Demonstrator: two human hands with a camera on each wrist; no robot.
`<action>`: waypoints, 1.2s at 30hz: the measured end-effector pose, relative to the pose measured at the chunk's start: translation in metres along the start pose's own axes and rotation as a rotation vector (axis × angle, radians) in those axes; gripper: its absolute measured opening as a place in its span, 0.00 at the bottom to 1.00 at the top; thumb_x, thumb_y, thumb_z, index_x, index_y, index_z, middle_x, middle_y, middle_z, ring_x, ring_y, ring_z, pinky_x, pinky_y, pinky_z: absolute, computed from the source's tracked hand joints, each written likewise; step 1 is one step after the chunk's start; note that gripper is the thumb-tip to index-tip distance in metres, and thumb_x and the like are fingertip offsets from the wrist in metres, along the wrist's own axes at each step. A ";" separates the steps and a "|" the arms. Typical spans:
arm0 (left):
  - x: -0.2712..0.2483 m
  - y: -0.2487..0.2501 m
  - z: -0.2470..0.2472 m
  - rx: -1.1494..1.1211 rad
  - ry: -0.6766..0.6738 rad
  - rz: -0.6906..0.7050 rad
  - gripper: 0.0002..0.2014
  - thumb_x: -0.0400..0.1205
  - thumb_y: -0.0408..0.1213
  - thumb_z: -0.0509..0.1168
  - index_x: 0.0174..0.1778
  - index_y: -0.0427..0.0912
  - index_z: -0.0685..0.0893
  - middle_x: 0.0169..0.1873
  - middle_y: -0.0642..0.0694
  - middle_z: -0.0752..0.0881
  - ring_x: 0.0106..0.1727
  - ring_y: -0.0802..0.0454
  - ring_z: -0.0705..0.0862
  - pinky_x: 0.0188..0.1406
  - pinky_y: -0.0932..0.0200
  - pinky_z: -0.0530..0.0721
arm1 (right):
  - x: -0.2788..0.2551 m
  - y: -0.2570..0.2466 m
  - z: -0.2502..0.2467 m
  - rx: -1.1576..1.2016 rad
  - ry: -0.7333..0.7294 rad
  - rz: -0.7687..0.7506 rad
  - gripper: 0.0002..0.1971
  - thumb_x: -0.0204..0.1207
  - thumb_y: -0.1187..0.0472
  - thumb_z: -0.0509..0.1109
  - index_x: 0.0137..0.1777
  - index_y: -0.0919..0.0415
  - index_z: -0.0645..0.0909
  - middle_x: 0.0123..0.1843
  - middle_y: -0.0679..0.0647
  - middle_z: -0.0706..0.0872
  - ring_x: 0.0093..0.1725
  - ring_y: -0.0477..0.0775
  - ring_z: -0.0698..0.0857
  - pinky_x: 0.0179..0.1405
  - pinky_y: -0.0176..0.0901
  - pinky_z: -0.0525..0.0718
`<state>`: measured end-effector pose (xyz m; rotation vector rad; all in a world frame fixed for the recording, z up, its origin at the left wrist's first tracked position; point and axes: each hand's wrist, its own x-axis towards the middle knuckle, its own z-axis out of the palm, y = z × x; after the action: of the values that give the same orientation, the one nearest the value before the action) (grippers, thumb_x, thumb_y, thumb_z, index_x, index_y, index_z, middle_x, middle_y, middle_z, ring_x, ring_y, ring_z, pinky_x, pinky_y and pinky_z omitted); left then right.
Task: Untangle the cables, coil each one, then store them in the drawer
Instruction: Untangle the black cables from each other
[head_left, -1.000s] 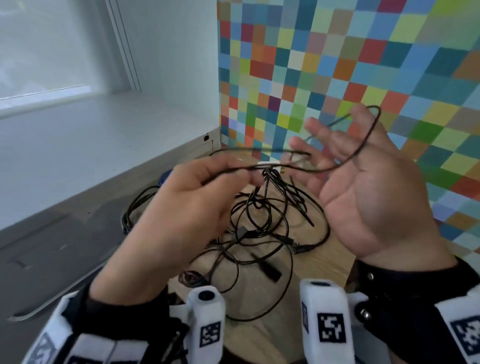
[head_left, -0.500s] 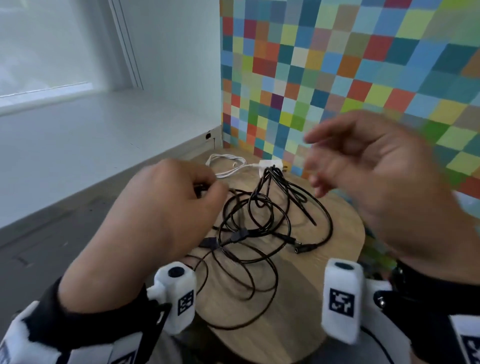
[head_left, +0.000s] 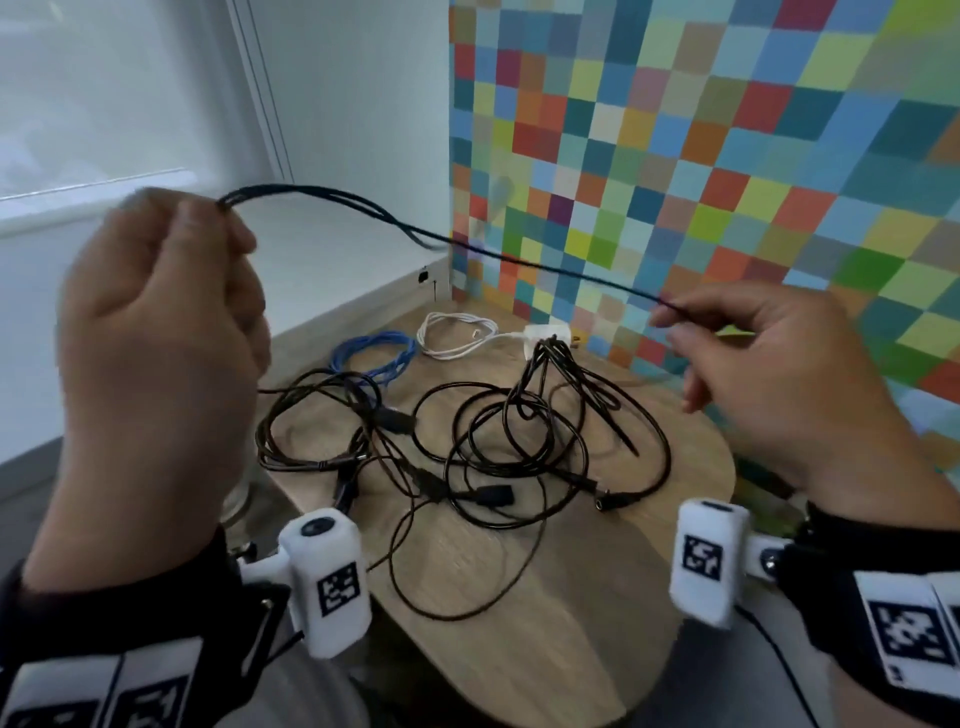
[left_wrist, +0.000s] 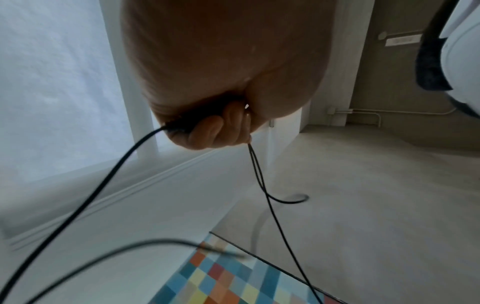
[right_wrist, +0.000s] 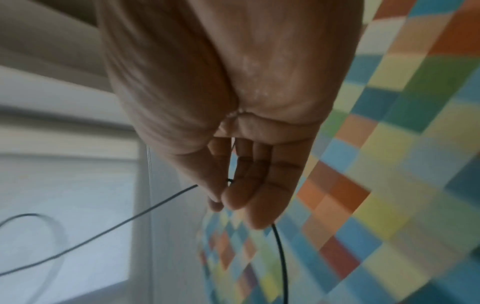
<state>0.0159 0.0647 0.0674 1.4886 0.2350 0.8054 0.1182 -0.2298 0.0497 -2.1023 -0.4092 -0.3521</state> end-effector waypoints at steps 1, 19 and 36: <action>0.003 -0.002 -0.004 0.013 0.031 0.011 0.17 0.92 0.39 0.53 0.35 0.51 0.71 0.18 0.57 0.64 0.17 0.60 0.60 0.14 0.64 0.60 | 0.003 0.006 -0.005 -0.056 0.029 0.015 0.11 0.84 0.63 0.74 0.48 0.43 0.90 0.36 0.41 0.91 0.29 0.50 0.89 0.40 0.52 0.92; -0.050 0.002 0.043 0.504 -0.308 0.382 0.08 0.82 0.47 0.68 0.38 0.53 0.89 0.19 0.54 0.79 0.19 0.60 0.71 0.18 0.67 0.64 | -0.024 -0.036 0.032 0.206 -0.475 -0.189 0.12 0.86 0.61 0.71 0.58 0.43 0.91 0.40 0.44 0.91 0.42 0.47 0.90 0.43 0.44 0.89; 0.019 -0.032 -0.022 -0.042 0.247 0.052 0.09 0.90 0.41 0.54 0.43 0.52 0.72 0.23 0.56 0.65 0.20 0.58 0.61 0.19 0.65 0.64 | 0.007 0.019 -0.020 0.016 0.058 0.050 0.10 0.84 0.45 0.71 0.41 0.44 0.87 0.38 0.50 0.88 0.45 0.60 0.88 0.49 0.49 0.88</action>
<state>0.0268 0.0966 0.0412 1.3596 0.3627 1.0310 0.1309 -0.2556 0.0487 -2.0773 -0.3238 -0.3779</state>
